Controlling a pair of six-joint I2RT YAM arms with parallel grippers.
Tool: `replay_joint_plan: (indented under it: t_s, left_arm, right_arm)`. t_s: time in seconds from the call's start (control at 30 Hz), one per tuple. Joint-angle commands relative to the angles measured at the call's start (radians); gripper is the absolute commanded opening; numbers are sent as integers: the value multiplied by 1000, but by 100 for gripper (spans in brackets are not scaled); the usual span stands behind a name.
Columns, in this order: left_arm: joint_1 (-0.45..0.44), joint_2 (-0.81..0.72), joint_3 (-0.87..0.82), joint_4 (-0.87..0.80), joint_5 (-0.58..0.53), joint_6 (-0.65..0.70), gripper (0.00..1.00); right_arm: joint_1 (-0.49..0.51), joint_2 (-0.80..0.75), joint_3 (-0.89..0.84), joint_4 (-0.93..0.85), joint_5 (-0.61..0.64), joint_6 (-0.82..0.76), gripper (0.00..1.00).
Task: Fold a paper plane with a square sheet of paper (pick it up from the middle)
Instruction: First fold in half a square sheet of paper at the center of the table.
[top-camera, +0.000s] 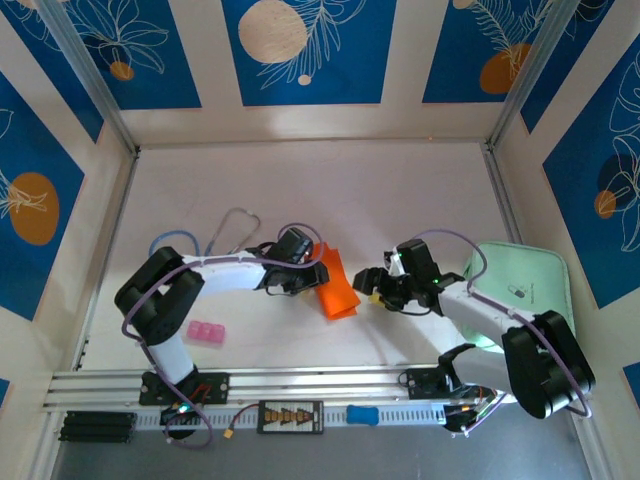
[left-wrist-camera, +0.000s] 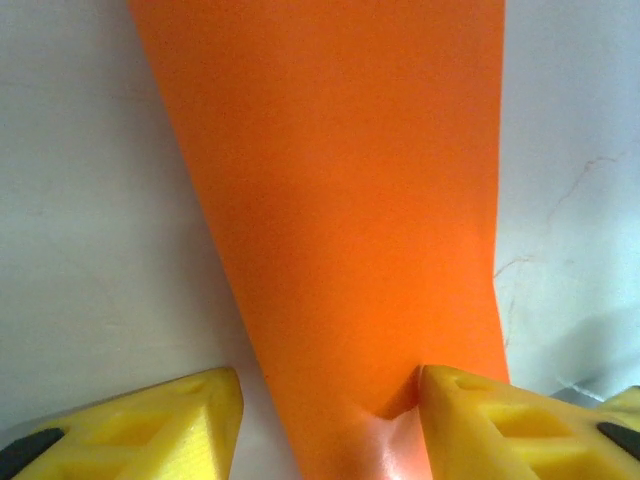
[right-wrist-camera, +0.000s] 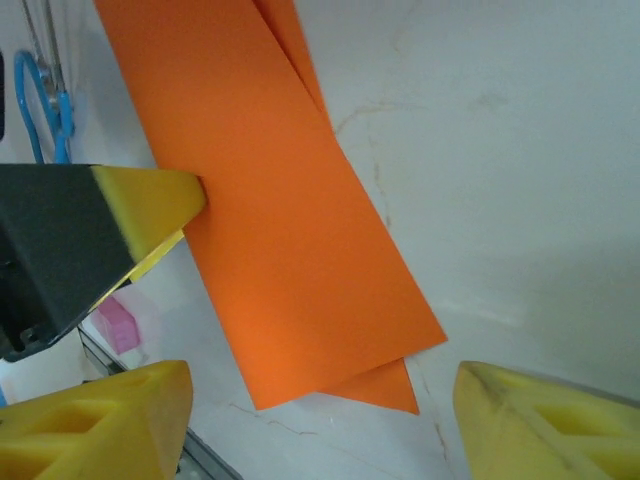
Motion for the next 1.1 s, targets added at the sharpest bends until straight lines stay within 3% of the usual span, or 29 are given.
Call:
replay_joint_plan:
  t_s: [0.0,0.17,0.3,0.63,0.9,1.07]
  left_arm:
    - [10,15,26,-103,-58,50,51]
    - [10,28,48,-124,-27,112,51]
    - [12,59,99,-174,19,184,51]
    - [10,101,182,-273,58,317,53]
    - [10,134,205,-287,81,338,56]
    - [10,137,202,-282,79,335,56]
  right_arm:
    - [15,42,57,19,-34,-39,64]
    - [34,162,135,30,-71,-72,45]
    - [52,229,179,17,-51,-69,44]
    - [37,218,173,-4,-6,-55,41]
    - [37,254,176,36,-58,-54,21]
    - [46,302,196,51,-62,-57,16]
